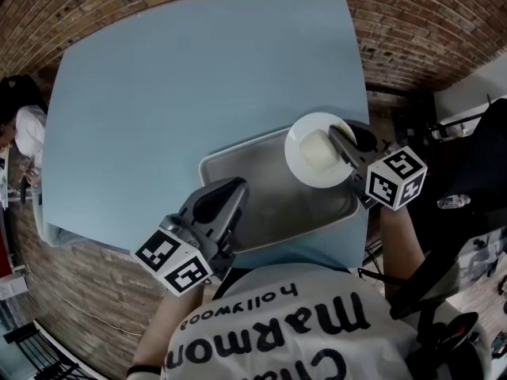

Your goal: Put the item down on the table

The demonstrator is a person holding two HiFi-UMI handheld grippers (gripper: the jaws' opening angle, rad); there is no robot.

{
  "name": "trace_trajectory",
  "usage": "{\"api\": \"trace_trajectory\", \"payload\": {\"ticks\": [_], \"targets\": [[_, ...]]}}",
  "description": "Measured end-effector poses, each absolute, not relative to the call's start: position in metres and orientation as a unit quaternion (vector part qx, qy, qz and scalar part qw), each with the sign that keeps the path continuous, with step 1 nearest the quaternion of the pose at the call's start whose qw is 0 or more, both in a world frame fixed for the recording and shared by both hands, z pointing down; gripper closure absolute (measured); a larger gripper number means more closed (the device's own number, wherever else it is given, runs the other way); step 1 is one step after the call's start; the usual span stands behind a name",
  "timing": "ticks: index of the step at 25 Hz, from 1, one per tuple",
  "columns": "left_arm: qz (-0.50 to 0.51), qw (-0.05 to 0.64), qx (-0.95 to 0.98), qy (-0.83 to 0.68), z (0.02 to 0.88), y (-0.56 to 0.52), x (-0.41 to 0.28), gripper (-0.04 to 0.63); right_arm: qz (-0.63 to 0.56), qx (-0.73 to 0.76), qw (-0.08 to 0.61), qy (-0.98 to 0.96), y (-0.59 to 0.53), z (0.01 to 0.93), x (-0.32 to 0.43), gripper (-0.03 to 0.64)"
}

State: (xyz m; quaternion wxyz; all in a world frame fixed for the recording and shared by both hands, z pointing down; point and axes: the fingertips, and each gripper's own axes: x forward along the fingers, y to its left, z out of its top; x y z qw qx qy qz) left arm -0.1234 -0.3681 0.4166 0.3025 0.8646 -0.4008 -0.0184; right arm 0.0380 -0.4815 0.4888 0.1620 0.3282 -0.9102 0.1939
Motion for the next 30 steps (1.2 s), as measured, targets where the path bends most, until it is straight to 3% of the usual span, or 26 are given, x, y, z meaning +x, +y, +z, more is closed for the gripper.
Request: {"api": "trace_trajectory", "payload": {"ticks": [11, 13, 24, 30], "targets": [[-0.025, 0.299, 0.863, -0.405, 0.414, -0.362, -0.132, 0.577, 0.244, 0.319, 0.143, -0.905, -0.486, 0.501, 0.045, 0.537], [-0.027, 0.300, 0.864, -0.404, 0.414, -0.361, -0.132, 0.577, 0.244, 0.314, 0.154, -0.904, -0.487, 0.505, 0.047, 0.384], [-0.029, 0.302, 0.866, -0.398, 0.413, -0.366, -0.126, 0.577, 0.203, 0.311, 0.223, -0.901, -0.487, 0.519, 0.049, 0.385], [-0.033, 0.295, 0.868, -0.398, 0.406, -0.367, -0.122, 0.577, 0.192, 0.335, 0.180, -0.905, -0.489, 0.494, 0.055, 0.387]]}}
